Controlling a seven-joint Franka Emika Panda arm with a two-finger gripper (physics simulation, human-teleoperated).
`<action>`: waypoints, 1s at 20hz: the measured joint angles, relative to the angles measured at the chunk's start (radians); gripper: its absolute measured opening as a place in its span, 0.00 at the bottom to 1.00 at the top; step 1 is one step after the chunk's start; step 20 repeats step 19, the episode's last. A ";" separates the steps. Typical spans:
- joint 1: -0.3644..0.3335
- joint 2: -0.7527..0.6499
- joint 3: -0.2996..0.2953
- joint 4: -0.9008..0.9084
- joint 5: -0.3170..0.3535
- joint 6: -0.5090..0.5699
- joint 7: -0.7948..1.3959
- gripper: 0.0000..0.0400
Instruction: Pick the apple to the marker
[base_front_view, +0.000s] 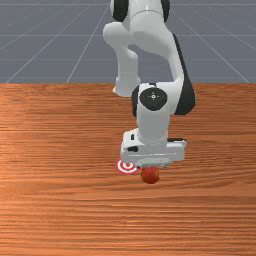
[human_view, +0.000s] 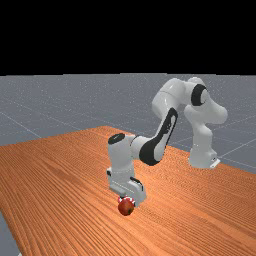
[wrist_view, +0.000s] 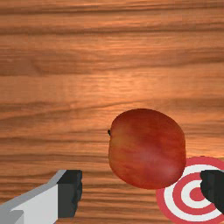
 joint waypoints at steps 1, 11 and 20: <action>-0.001 0.012 0.000 0.006 0.001 0.005 0.002 1.00; -0.010 0.075 -0.011 0.054 0.010 0.056 0.027 0.72; -0.003 -0.128 -0.054 -0.363 0.005 0.294 0.000 0.72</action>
